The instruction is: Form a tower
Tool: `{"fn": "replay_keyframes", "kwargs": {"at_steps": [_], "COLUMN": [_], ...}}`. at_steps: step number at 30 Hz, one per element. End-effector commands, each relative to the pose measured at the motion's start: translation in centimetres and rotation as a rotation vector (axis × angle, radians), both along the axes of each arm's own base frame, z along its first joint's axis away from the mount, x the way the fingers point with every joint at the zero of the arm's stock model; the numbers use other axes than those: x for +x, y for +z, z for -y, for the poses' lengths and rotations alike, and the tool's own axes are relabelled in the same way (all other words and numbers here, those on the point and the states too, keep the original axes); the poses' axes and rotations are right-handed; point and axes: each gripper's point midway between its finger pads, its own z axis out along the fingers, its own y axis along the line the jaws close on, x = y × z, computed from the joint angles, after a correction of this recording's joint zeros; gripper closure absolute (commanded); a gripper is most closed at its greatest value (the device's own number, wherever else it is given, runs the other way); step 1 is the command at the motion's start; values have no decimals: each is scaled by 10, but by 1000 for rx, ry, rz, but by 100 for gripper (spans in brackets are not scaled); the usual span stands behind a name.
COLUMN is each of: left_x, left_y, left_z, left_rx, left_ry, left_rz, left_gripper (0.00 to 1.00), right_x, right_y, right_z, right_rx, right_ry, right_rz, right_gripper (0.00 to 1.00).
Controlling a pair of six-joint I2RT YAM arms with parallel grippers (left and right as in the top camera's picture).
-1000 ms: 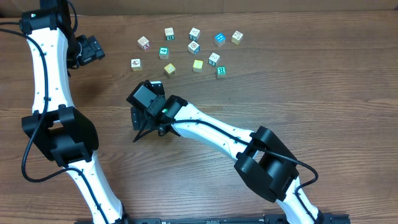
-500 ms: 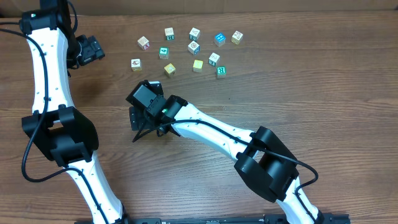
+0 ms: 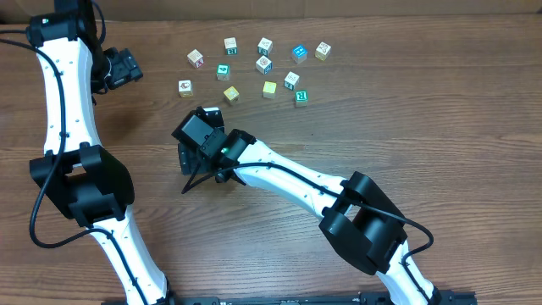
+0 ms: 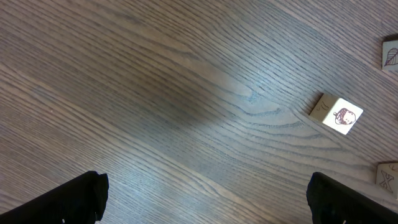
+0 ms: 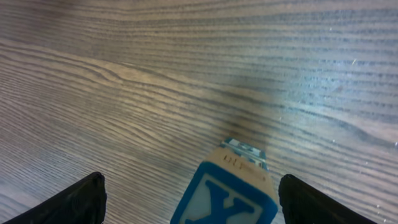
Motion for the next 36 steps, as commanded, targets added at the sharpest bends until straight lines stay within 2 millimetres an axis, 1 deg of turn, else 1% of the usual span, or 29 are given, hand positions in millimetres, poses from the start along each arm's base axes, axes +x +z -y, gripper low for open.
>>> {"fn": "replay_keyframes", "kwargs": {"at_steps": [1, 8, 21, 28, 31, 32, 34, 36], "left_x": [3, 3, 3, 3, 3, 3, 3, 3], "left_y": [6, 6, 6, 6, 6, 7, 6, 6], "left_z": [4, 4, 4, 4, 4, 4, 4, 4], "left_rx": [4, 4, 4, 4, 4, 4, 4, 4], "left_ry": [1, 1, 1, 1, 1, 1, 1, 2], "left_rz": [19, 19, 19, 19, 19, 19, 19, 19], "left_gripper": [0, 0, 0, 0, 0, 0, 0, 0], "right_x": [11, 14, 15, 20, 24, 25, 26, 28], "right_y": [37, 40, 41, 43, 49, 54, 65, 81], "right_z": [0, -3, -3, 0, 3, 4, 5, 8], "right_rx": [38, 47, 26, 28, 37, 43, 59, 82], "right_ry": [12, 31, 69, 57, 48, 45, 41, 34], "right_rz": [79, 102, 125, 134, 141, 146, 160, 179], "right_gripper": [12, 11, 11, 6, 0, 0, 0, 0]}}
